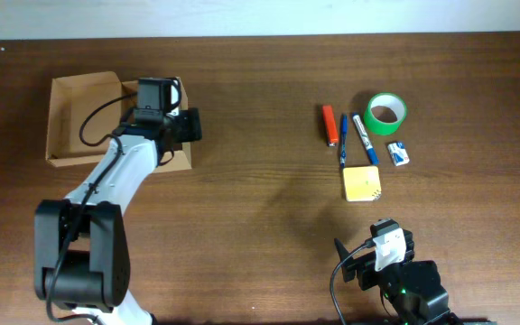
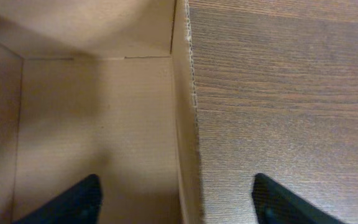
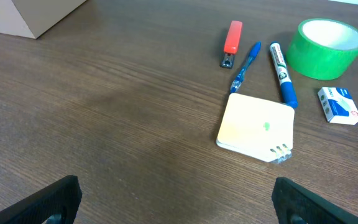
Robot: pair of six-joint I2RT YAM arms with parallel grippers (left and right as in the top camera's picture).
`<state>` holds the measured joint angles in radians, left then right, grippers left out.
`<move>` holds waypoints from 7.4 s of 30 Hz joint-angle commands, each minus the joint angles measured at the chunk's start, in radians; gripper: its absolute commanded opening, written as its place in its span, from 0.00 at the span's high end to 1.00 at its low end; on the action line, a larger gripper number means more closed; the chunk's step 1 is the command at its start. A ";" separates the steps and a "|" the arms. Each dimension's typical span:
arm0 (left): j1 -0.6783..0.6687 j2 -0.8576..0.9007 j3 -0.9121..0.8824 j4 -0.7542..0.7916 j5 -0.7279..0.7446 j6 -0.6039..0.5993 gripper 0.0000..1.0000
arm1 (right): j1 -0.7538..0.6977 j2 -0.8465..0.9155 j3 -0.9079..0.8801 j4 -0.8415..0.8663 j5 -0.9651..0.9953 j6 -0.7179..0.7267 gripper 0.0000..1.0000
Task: Pack container
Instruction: 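Reach the left gripper into the cardboard box and grip its wall, then drag the box with the left gripper rightward toward the table center, then release the box and retract the left gripper toward the front, then move the right gripper to the green tape roll and grasp its rim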
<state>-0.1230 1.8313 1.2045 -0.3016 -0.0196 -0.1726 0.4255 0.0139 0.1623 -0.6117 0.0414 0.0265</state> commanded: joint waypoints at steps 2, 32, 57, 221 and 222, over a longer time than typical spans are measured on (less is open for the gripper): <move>-0.042 0.018 0.021 0.001 -0.117 0.013 0.40 | 0.005 -0.011 -0.007 0.003 0.016 0.007 0.01; -0.150 -0.101 0.021 -0.011 -0.079 0.293 0.98 | 0.005 -0.011 -0.007 0.003 0.016 0.007 0.01; -0.339 -0.196 0.021 -0.187 0.401 1.102 0.98 | 0.005 -0.011 -0.007 0.003 0.016 0.007 0.01; -0.241 -0.890 0.090 -1.069 0.233 0.257 0.00 | 0.005 -0.011 -0.007 0.044 -0.075 0.648 0.01; -0.240 -0.890 0.090 -1.069 0.233 0.257 0.00 | 0.005 -0.011 -0.007 0.053 -0.075 0.648 0.01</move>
<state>-0.3660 0.9470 1.2907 -1.3701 0.1955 0.0647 0.4255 0.0139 0.1604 -0.5674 -0.0139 0.5323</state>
